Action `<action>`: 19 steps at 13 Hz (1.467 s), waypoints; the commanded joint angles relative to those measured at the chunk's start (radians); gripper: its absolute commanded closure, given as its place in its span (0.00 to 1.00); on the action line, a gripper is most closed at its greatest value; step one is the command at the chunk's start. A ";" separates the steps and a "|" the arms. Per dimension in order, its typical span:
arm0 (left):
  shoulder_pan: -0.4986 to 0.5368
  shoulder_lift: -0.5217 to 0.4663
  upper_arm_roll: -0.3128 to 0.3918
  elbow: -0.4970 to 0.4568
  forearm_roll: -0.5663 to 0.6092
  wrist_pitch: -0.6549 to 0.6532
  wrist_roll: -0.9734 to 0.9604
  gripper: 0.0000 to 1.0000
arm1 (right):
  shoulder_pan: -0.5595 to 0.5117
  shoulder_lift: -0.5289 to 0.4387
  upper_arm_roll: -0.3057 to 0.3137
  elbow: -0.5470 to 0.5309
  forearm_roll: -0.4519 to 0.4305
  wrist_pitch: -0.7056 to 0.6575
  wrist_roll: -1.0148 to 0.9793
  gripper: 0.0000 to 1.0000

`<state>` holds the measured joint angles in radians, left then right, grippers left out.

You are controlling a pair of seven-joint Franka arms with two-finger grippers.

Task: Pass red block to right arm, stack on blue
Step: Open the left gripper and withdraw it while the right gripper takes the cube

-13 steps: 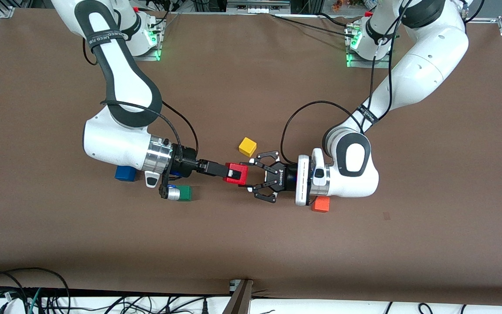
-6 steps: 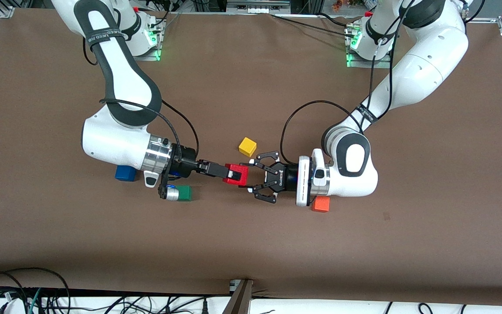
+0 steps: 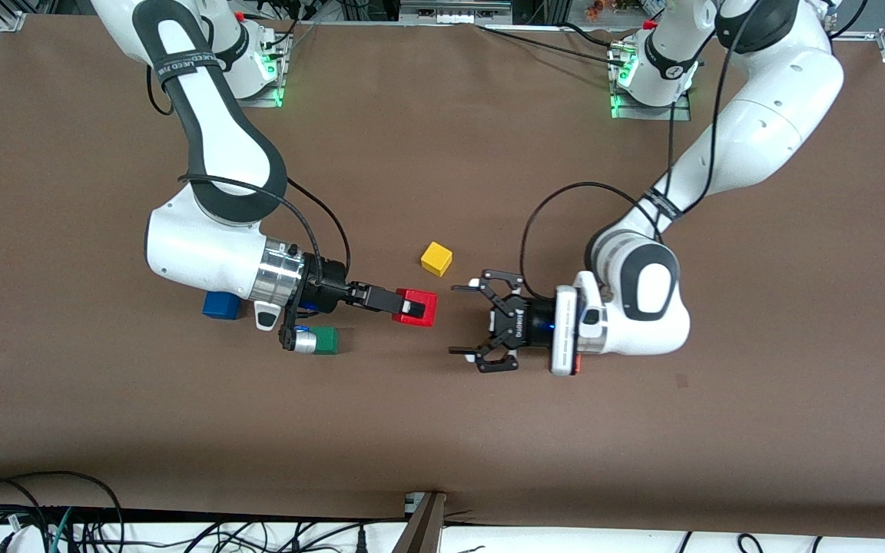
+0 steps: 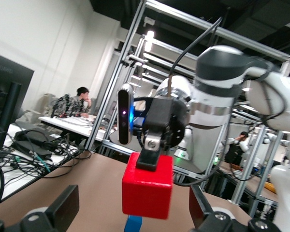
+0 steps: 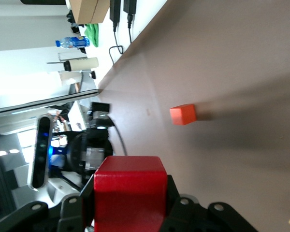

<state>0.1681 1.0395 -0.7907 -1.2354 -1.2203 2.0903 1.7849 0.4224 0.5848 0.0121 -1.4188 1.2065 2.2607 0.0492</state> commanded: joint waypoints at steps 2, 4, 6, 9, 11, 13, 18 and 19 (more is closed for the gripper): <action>0.170 -0.021 -0.001 -0.012 0.262 -0.195 -0.157 0.00 | -0.045 -0.016 -0.007 -0.006 -0.250 -0.078 -0.014 1.00; 0.259 -0.050 -0.013 0.010 0.443 -0.319 -0.298 0.00 | -0.057 -0.025 -0.020 -0.006 -0.528 -0.127 -0.022 1.00; 0.307 -0.136 0.004 0.013 0.581 -0.455 -0.482 0.00 | -0.057 -0.034 -0.061 -0.006 -0.768 -0.214 -0.031 1.00; 0.407 -0.246 0.004 0.010 0.825 -0.581 -0.587 0.00 | -0.056 -0.051 -0.107 -0.020 -0.951 -0.327 -0.026 1.00; 0.476 -0.371 -0.002 0.005 1.009 -0.634 -0.596 0.00 | -0.056 -0.051 -0.151 -0.051 -1.106 -0.383 -0.026 1.00; 0.490 -0.539 0.011 -0.007 1.170 -0.706 -0.724 0.00 | -0.056 -0.059 -0.167 -0.113 -1.214 -0.382 -0.009 1.00; 0.508 -0.705 0.007 0.004 1.307 -0.811 -0.932 0.00 | -0.056 -0.074 -0.199 -0.233 -1.222 -0.252 0.050 1.00; 0.508 -0.716 0.008 0.004 1.315 -0.816 -0.934 0.00 | -0.056 -0.082 -0.199 -0.265 -1.222 -0.218 0.061 1.00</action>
<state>0.6733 0.3475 -0.7910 -1.2038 0.0537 1.2762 0.8653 0.3579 0.5551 -0.1831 -1.5927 0.0031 1.9822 0.0693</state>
